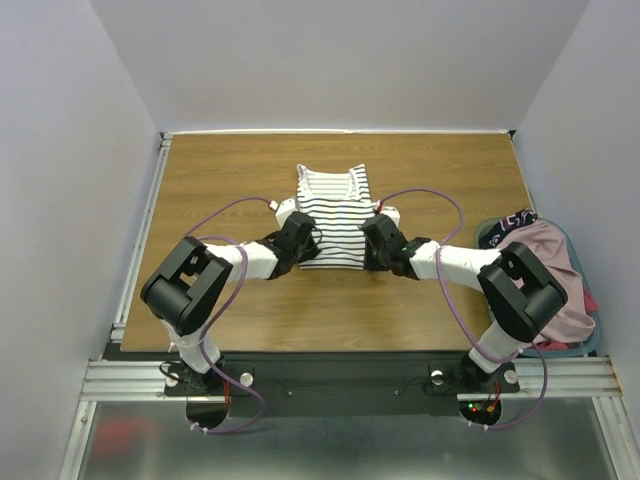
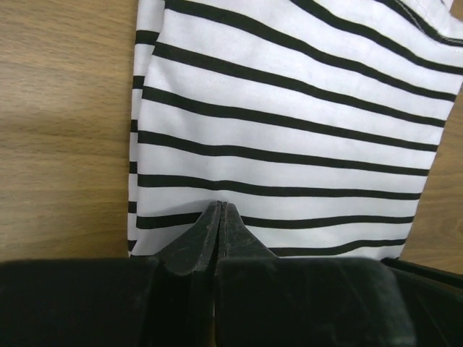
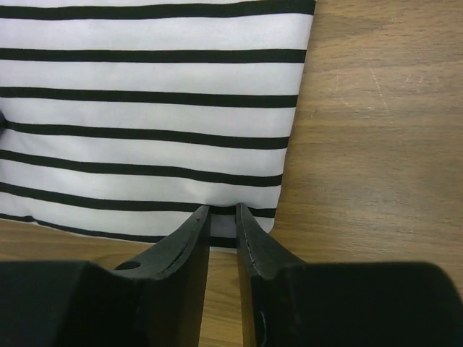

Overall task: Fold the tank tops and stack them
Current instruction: Fold the tank top

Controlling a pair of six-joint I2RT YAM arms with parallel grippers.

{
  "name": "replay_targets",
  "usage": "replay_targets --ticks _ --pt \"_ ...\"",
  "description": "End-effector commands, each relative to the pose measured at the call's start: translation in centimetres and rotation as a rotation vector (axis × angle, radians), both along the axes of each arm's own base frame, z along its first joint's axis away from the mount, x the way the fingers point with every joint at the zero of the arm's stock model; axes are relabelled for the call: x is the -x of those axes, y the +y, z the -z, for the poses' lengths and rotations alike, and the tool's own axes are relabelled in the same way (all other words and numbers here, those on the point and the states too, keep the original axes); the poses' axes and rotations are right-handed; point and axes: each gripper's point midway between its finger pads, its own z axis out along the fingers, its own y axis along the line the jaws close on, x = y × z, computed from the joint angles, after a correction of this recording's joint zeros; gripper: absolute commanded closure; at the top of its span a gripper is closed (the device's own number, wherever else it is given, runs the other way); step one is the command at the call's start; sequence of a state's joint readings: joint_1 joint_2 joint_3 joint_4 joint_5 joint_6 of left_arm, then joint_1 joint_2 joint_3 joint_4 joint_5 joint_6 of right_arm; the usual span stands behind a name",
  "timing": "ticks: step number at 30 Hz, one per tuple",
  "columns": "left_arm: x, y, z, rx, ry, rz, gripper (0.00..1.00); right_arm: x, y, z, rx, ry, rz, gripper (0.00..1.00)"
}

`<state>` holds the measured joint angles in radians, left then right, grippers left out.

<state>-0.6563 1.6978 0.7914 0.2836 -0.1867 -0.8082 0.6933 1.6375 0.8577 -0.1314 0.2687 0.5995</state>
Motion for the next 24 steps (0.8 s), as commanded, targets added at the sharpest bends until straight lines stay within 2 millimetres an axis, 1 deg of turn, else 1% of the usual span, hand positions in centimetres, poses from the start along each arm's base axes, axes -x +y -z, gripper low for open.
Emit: replay_targets --ticks 1,2,4,5,6,7,9,10,12,13,15,16,17,18,19,20,21,22,23,24 --pt "1.6 -0.2 2.4 -0.01 0.039 0.0 0.95 1.1 -1.4 1.8 0.02 0.029 0.039 0.75" --pt "2.0 -0.5 2.5 0.005 0.041 0.003 0.95 1.5 -1.7 2.1 0.023 0.038 0.038 0.75" --pt "3.2 -0.4 3.2 0.002 0.061 0.005 0.95 1.9 -1.8 2.2 0.021 0.043 0.034 0.75" --pt "3.4 -0.5 3.0 0.016 0.059 -0.004 0.95 2.1 -2.0 2.3 0.021 0.047 0.033 0.75" --pt "4.0 -0.6 3.2 0.018 0.064 0.001 0.95 2.6 -2.1 2.4 0.017 0.054 0.028 0.75" --pt "5.0 -0.6 3.6 0.014 0.074 0.011 0.95 2.8 -2.2 2.4 0.011 0.057 0.026 0.75" --pt "5.9 -0.7 3.3 0.034 0.075 0.01 0.95 3.8 -2.3 2.5 -0.008 0.074 0.018 0.76" --pt "7.1 -0.6 3.8 0.028 0.088 0.022 0.95 4.6 -2.7 2.4 -0.023 0.079 0.014 0.76" --pt "7.9 -0.6 3.2 0.054 0.085 0.023 0.95 5.9 -2.6 2.3 -0.059 0.099 -0.002 0.76" --pt "9.0 -0.3 3.3 0.055 0.089 0.034 0.95 6.8 -3.1 2.2 -0.068 0.097 -0.006 0.76" --pt "10.0 0.1 3.2 0.065 0.096 0.035 0.94 7.8 -3.5 1.9 -0.09 0.104 -0.003 0.76" --pt "10.9 0.8 3.7 0.061 0.113 0.032 0.94 8.3 -3.7 1.7 -0.098 0.107 -0.001 0.76" --pt "11.3 1.1 3.1 0.075 0.106 0.034 0.93 9.0 -4.0 1.0 -0.123 0.103 0.0 0.76" --pt "12.1 1.7 3.4 0.072 0.116 0.033 0.92 9.4 -4.1 0.6 -0.137 0.104 -0.001 0.76" --pt "12.3 1.8 3.0 0.085 0.114 0.033 0.92 9.7 -4.0 0.1 -0.154 0.101 -0.004 0.76" --pt "12.6 1.5 1.9 0.115 0.092 0.048 0.89 10.3 -4.0 -0.7 -0.183 0.097 -0.005 0.76" --pt "13.1 1.8 1.8 0.109 0.097 0.052 0.85 10.7 -4.0 -1.2 -0.199 0.094 -0.009 0.75" --pt "13.3 1.8 1.2 0.117 0.09 0.059 0.8 10.9 -4.0 -1.6 -0.213 0.092 -0.007 0.73" --pt "13.1 1.6 -0.5 0.148 0.052 0.06 0.72 11.1 -4.1 -2.5 -0.233 0.08 0.0 0.66" --pt "13.3 1.6 -1.2 0.162 0.04 0.058 0.66 11.2 -4.3 -2.8 -0.239 0.071 0.012 0.62"
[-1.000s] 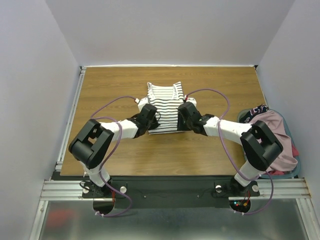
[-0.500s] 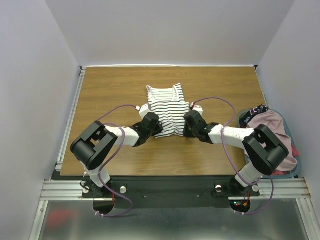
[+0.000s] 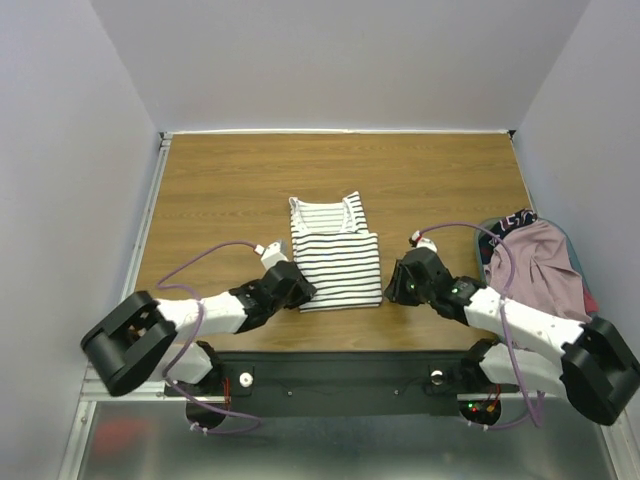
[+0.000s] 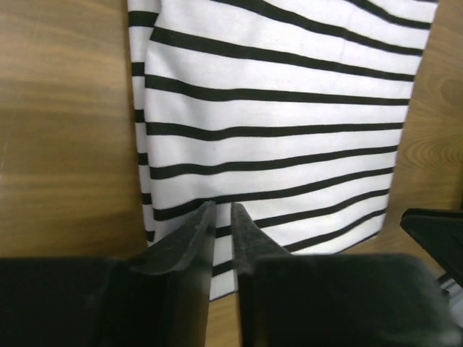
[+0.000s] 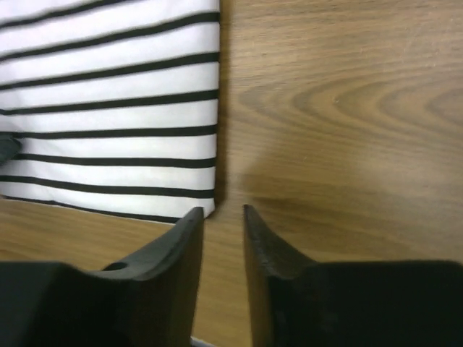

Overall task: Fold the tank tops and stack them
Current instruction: Fold the tank top

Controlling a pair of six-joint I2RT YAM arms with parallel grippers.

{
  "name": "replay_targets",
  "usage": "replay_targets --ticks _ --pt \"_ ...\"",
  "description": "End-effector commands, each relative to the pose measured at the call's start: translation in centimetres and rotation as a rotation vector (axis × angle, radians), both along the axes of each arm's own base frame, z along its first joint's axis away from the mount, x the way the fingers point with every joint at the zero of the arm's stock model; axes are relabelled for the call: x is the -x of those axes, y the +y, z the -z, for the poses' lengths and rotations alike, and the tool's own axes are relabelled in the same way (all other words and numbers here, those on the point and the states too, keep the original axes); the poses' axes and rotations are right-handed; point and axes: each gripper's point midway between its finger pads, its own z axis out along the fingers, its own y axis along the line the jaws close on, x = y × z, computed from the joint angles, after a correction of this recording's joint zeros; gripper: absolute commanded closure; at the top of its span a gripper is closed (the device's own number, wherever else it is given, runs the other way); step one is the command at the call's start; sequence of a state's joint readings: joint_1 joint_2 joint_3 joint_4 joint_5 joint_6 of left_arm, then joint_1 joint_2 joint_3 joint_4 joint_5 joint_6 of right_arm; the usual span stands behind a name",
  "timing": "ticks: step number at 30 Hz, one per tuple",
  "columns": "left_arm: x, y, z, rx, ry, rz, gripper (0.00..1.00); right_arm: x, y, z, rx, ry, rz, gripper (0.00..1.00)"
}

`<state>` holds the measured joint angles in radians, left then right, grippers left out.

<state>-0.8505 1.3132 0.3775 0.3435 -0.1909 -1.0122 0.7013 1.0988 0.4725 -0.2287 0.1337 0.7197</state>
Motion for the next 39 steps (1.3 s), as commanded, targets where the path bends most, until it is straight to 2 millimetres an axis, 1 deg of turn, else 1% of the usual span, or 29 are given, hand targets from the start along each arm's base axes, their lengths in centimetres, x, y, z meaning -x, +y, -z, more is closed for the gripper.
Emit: replay_targets --ticks 1,2,3,4,5,6,7,8,9,13,17,21,22,24,25,26,29,32,33,36,37,38,39 --pt "2.0 0.9 -2.4 0.028 -0.005 -0.007 0.61 1.4 -0.3 -1.5 -0.049 0.019 0.025 0.54" --pt "2.4 1.3 -2.4 0.028 0.012 -0.018 0.58 1.4 -0.5 -2.0 -0.065 0.001 0.046 0.52" --pt "2.6 1.1 -3.0 0.06 0.009 -0.025 0.55 1.6 -0.6 -1.9 -0.07 0.004 0.052 0.5" --pt "3.6 1.6 -2.2 0.042 0.044 -0.029 0.5 1.9 -0.7 -1.8 -0.075 0.015 0.053 0.5" --pt "3.9 1.8 -2.6 0.073 0.066 -0.07 0.48 2.3 -0.3 -1.5 -0.096 0.039 0.051 0.49" --pt "4.7 2.6 -1.7 0.037 0.103 -0.086 0.48 2.8 -0.4 -0.8 -0.097 0.064 0.047 0.49" --pt "5.7 2.6 -1.5 0.032 0.122 -0.09 0.48 3.1 -0.3 -0.2 -0.098 0.087 0.046 0.5" --pt "5.7 3.0 -1.6 0.027 0.117 -0.126 0.48 3.1 -0.1 0.0 -0.113 0.088 0.044 0.5" --pt "6.5 3.7 -0.8 0.024 0.161 -0.178 0.48 3.5 0.0 0.5 -0.124 0.109 0.046 0.5" --pt "8.6 4.0 0.8 0.007 0.234 -0.229 0.48 3.5 1.0 0.4 -0.193 0.104 0.048 0.49" --pt "9.3 4.0 1.9 -0.004 0.269 -0.266 0.43 3.6 1.2 0.8 -0.207 0.11 0.05 0.47" --pt "8.7 3.8 1.4 0.031 0.244 -0.29 0.42 3.6 1.6 1.1 -0.231 0.108 0.055 0.45" --pt "8.3 3.8 0.9 0.057 0.221 -0.298 0.42 3.6 1.8 1.0 -0.24 0.104 0.053 0.45" --pt "8.0 3.9 0.5 0.085 0.2 -0.306 0.42 3.5 1.8 1.2 -0.243 0.103 0.06 0.45" --pt "8.0 4.2 0.6 0.088 0.192 -0.313 0.41 3.5 1.8 1.5 -0.238 0.106 0.063 0.45" --pt "7.7 4.4 0.2 0.111 0.176 -0.327 0.38 3.3 1.9 1.4 -0.246 0.101 0.064 0.45" --pt "7.6 5.3 0.5 0.113 0.171 -0.361 0.36 3.1 2.1 1.8 -0.245 0.103 0.072 0.45" --pt "7.2 5.7 0.9 0.108 0.162 -0.381 0.36 3.1 2.4 2.3 -0.238 0.113 0.072 0.45" --pt "6.9 5.4 0.6 0.127 0.152 -0.379 0.36 3.1 2.3 2.5 -0.234 0.115 0.074 0.45" --pt "6.3 5.4 1.1 0.112 0.145 -0.37 0.38 3.2 2.1 3.2 -0.216 0.125 0.085 0.46" --pt "5.9 4.9 0.8 0.123 0.13 -0.351 0.38 3.2 2.0 3.4 -0.208 0.128 0.089 0.46" --pt "5.9 4.9 1.4 0.098 0.143 -0.346 0.39 3.3 1.8 3.7 -0.2 0.132 0.092 0.47" --pt "5.3 4.8 1.3 0.107 0.14 -0.351 0.4 3.2 1.7 3.7 -0.196 0.13 0.097 0.47"
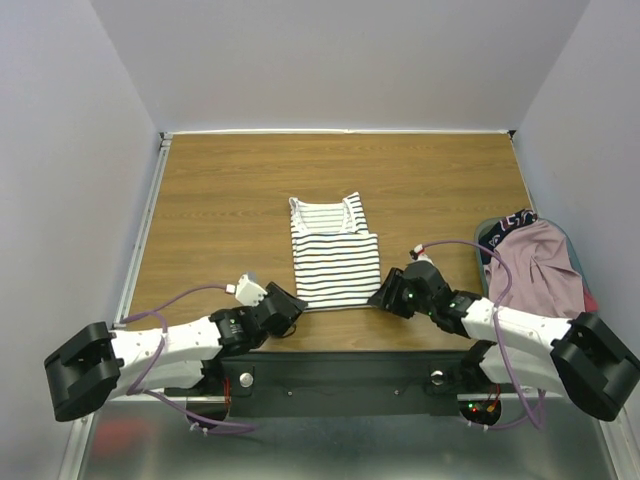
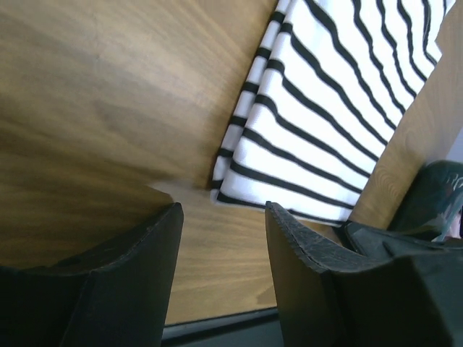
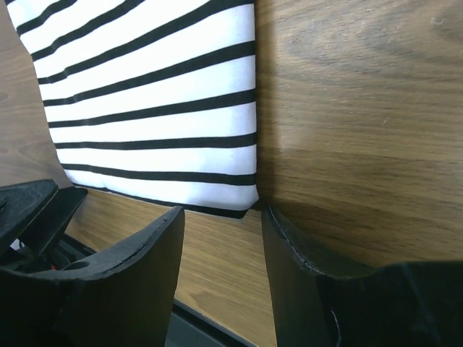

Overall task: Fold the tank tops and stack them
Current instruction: Fold the tank top

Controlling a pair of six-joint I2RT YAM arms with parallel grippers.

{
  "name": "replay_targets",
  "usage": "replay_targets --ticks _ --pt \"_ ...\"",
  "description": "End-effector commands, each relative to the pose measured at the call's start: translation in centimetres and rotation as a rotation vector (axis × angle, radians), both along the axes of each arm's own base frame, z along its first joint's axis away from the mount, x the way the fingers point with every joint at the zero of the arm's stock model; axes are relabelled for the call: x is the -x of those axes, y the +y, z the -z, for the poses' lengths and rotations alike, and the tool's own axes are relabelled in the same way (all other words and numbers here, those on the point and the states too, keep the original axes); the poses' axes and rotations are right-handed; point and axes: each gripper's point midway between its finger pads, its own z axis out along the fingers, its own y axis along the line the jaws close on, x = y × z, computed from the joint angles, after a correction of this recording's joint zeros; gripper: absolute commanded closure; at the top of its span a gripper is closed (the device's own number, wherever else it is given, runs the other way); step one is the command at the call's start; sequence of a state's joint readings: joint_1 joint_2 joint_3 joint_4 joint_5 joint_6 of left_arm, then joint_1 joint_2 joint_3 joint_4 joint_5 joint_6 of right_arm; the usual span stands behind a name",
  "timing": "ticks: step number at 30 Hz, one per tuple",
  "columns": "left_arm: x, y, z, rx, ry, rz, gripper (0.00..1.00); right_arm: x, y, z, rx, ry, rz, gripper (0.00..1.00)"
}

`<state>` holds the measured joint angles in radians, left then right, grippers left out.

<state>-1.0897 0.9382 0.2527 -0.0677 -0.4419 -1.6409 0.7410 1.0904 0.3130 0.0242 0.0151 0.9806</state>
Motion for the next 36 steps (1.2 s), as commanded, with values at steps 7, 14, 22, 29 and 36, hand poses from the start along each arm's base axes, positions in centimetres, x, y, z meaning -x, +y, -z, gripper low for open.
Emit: replay_targets --ticks 7,14,22,29,36 --pt "-1.0 1.0 3.0 -0.118 0.016 0.044 0.49 0.8 -1.7 3.0 0.091 0.044 0.037 0.53" --pt "-1.1 0.2 3.2 -0.135 0.0 0.096 0.82 0.0 -1.8 2.9 0.116 0.019 0.042 0.7" --pt "0.5 -1.5 1.8 -0.104 -0.034 0.233 1.0 0.7 -1.5 0.7 0.129 -0.013 -0.035 0.95" --pt "5.5 -4.0 0.1 -0.035 -0.026 0.349 1.0 5.0 -1.3 -2.3 0.081 -0.029 -0.119 0.97" --pt "11.4 -6.5 -2.4 -0.062 0.006 0.429 1.0 9.2 0.6 -5.4 0.021 -0.037 -0.176 1.0"
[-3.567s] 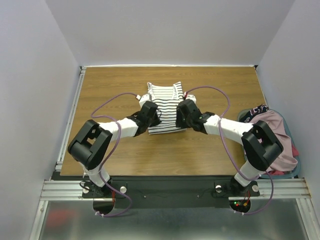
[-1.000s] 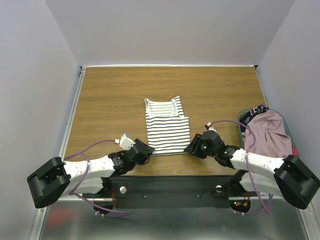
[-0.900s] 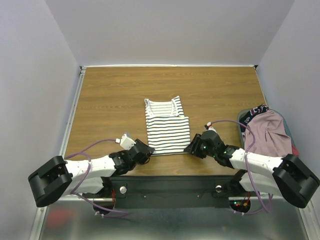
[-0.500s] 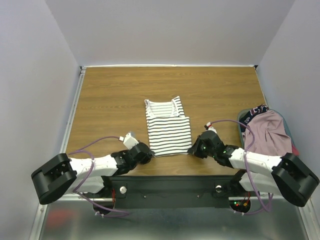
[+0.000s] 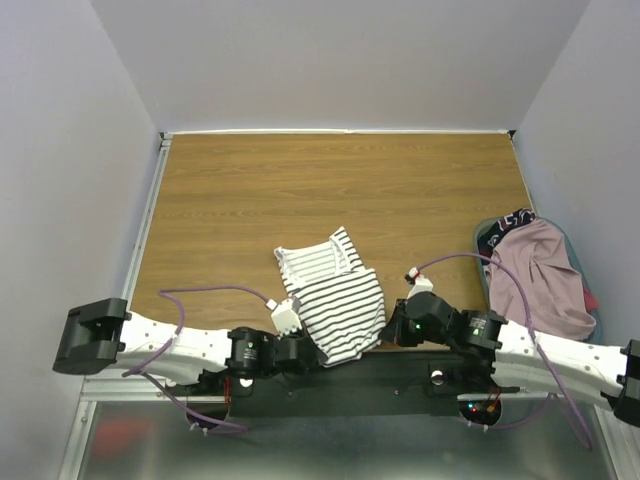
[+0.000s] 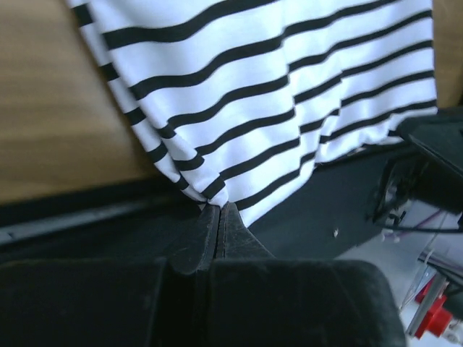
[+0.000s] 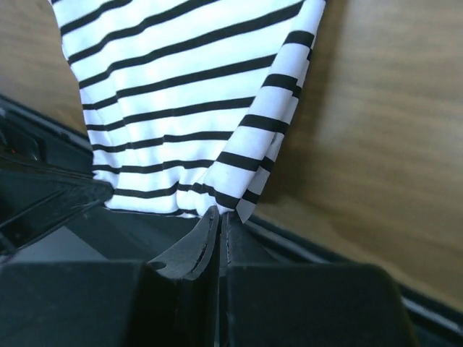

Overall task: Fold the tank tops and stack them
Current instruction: Fold the tank top

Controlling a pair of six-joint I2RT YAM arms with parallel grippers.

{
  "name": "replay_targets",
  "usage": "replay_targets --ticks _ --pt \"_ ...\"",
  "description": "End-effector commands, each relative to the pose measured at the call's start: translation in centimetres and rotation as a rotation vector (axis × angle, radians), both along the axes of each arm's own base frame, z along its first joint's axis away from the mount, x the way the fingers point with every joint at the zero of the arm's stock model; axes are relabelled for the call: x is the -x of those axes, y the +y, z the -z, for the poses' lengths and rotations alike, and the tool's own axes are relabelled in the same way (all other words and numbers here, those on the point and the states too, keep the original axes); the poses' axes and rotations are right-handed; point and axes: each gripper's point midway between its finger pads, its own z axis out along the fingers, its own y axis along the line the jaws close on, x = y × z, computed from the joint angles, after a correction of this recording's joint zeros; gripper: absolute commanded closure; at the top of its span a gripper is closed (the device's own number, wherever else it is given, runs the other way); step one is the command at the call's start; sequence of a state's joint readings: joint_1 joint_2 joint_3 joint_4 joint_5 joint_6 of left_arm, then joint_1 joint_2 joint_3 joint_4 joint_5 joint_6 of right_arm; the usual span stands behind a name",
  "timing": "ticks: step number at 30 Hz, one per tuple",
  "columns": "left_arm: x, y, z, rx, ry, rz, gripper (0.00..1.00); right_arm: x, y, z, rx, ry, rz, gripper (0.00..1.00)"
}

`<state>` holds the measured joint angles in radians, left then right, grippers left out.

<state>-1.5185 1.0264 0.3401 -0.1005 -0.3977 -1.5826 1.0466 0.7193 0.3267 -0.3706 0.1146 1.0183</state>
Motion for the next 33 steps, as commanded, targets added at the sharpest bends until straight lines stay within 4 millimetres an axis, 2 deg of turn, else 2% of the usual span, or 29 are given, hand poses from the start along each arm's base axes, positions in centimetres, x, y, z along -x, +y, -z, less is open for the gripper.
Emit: replay_targets --ticks 1,3,5,10,12,16,17,20,22,24,26,27,28,30,31,32,33 --pt "0.9 -1.2 -3.1 0.028 -0.008 -0.076 1.0 1.3 0.8 -3.2 -0.002 -0.045 0.03 1.0" --pt "0.6 -1.4 -4.4 0.051 -0.032 -0.092 1.0 0.8 1.2 -5.6 -0.007 -0.091 0.043 1.0" --pt "-0.2 -1.5 -6.4 0.092 -0.065 -0.123 1.0 -0.6 1.4 -8.0 -0.012 -0.163 0.077 0.99" --pt "-2.6 0.1 -9.1 0.119 -0.148 -0.207 1.0 -3.7 1.9 -12.0 0.042 -0.322 0.137 0.94" --pt "-4.0 0.8 -10.2 0.141 -0.173 -0.239 1.0 -4.9 1.9 -12.8 0.089 -0.379 0.159 0.92" --pt "-7.0 2.2 -11.5 0.165 -0.239 -0.291 1.0 -7.1 3.5 -14.6 0.174 -0.46 0.19 0.9" --pt "-8.6 3.0 -12.2 0.18 -0.259 -0.342 1.0 -7.6 3.8 -15.1 0.178 -0.475 0.198 0.9" --pt "-10.7 4.0 -13.2 0.171 -0.322 -0.364 1.0 -9.7 4.4 -15.9 0.218 -0.507 0.202 0.9" --pt "-12.8 4.9 -14.3 0.183 -0.359 -0.414 1.0 -11.2 4.9 -16.7 0.211 -0.533 0.191 0.9" --pt "-14.0 5.5 -15.0 0.159 -0.397 -0.412 1.0 -13.7 5.4 -17.3 0.184 -0.526 0.2 0.91" --pt "-16.3 6.6 -15.8 0.157 -0.435 -0.468 1.0 -16.0 5.0 -17.2 0.205 -0.529 0.195 0.91" --pt "-18.0 7.2 -15.9 0.14 -0.457 -0.487 1.0 -17.4 5.7 -17.5 0.212 -0.542 0.187 0.91" --pt "-19.0 7.7 -16.0 0.132 -0.468 -0.501 1.0 -19.1 4.9 -17.5 0.219 -0.538 0.214 0.91" --pt "-20.8 7.4 -15.1 0.096 -0.471 -0.444 1.0 -21.1 5.6 -17.8 0.186 -0.536 0.194 0.91" --pt "-22.5 7.7 -16.0 0.117 -0.502 -0.465 1.0 -22.7 6.1 -17.4 0.199 -0.536 0.184 0.91" --pt "-25.1 9.2 -15.3 0.073 -0.494 -0.517 1.0 -24.7 5.8 -17.1 0.179 -0.524 0.187 0.91" --pt "-26.4 9.2 -15.2 0.058 -0.506 -0.474 1.0 -26.1 5.8 -16.7 0.181 -0.513 0.185 0.91"
